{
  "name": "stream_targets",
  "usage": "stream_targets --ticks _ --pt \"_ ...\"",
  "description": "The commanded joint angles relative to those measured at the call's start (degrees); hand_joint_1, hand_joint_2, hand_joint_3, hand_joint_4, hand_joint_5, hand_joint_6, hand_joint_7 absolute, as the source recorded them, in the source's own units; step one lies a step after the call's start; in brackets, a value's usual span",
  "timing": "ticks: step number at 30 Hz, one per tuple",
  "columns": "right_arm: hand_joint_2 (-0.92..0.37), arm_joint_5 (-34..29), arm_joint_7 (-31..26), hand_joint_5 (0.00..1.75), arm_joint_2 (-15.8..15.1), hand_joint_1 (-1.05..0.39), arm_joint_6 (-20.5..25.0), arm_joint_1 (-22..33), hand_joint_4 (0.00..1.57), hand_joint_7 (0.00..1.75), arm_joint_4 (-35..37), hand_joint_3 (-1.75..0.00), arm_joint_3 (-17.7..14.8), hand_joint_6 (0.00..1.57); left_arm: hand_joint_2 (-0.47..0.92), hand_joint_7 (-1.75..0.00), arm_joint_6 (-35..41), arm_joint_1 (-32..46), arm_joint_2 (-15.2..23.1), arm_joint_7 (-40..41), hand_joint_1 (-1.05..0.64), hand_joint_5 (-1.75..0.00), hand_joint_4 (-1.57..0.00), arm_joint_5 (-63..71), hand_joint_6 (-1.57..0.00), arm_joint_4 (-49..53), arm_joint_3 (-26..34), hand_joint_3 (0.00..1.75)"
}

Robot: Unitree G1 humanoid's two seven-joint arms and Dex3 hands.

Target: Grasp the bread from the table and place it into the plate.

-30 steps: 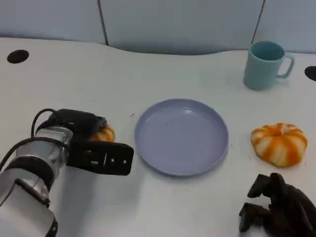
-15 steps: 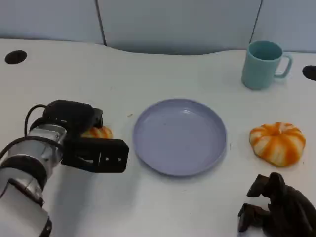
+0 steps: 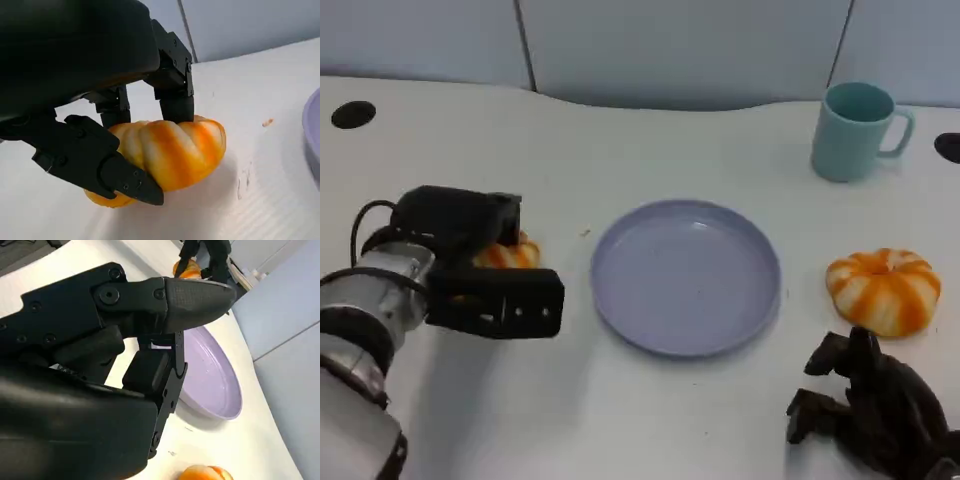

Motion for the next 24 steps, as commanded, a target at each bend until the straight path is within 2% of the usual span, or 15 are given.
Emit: stream_targets --ticks 1,6,8,11,17,19,21,24 --pt "-0.92 -1.1 0.1 1.09 -0.5 -0.47 -1.2 1.8 1.31 1.02 0.9 -0.42 0.3 1.17 0.90 -1.75 -2.0 -1.1 1.5 3.1 -0.18 -1.75 -0.76 -1.0 -0.57 -0.6 1.2 0.36" --pt "-0.92 -1.0 -0.4 1.09 -1.0 -0.47 0.1 2.2 1.28 1.01 0.1 -0.40 0.2 1.17 0.85 -1.75 -6.6 -1.1 1.5 8.1 -0.12 -1.75 -0.81 -2.5 -0.62 -1.6 3.2 0.37" --pt "-0.92 -1.4 -0.3 1.09 -1.4 -0.47 0.1 2.2 1.27 1.01 0.1 -0.41 0.4 1.17 0.75 -1.75 -8.6 -1.3 1.5 8.9 -0.14 -1.75 -0.81 -2.9 -0.64 -1.9 4.0 0.62" --pt "-0.92 -1.5 -1.0 1.10 -1.6 -0.47 1.1 2.3 1.27 1.01 -0.7 -0.40 0.3 1.17 0.67 -1.75 -11.8 -1.4 1.2 9.3 -0.15 -1.75 -0.83 -4.1 -0.67 -2.2 5.5 0.85" --pt "-0.92 -1.2 -0.8 1.11 -2.1 -0.46 1.7 2.6 1.26 1.01 -1.3 -0.41 0.2 1.16 0.59 -1.75 -16.5 -2.5 -0.8 12.4 -0.16 -1.75 -0.84 -3.7 -0.65 -4.2 5.5 0.88" --pt "-0.92 -1.1 -0.6 1.11 -2.3 -0.46 2.0 2.7 1.26 1.02 -1.5 -0.41 0.2 1.15 0.58 -1.68 -17.9 -3.0 -1.6 13.2 -0.16 -1.75 -0.86 -3.2 -0.63 -4.7 5.0 0.87" --pt "-0.92 -0.9 -0.6 1.12 -2.4 -0.46 2.4 2.9 1.25 1.02 -1.7 -0.42 0.2 1.14 0.57 -1.73 -19.7 -3.5 -2.5 13.6 -0.15 -1.75 -0.87 -3.0 -0.63 -5.3 4.6 0.91" --pt "-0.92 -0.6 -0.3 1.12 -2.6 -0.45 2.9 3.1 1.26 1.03 -1.8 -0.43 0.1 1.13 0.52 -1.74 -21.4 -4.4 -4.3 14.0 -0.20 -1.75 -0.90 -2.5 -0.69 -6.2 3.8 1.10"
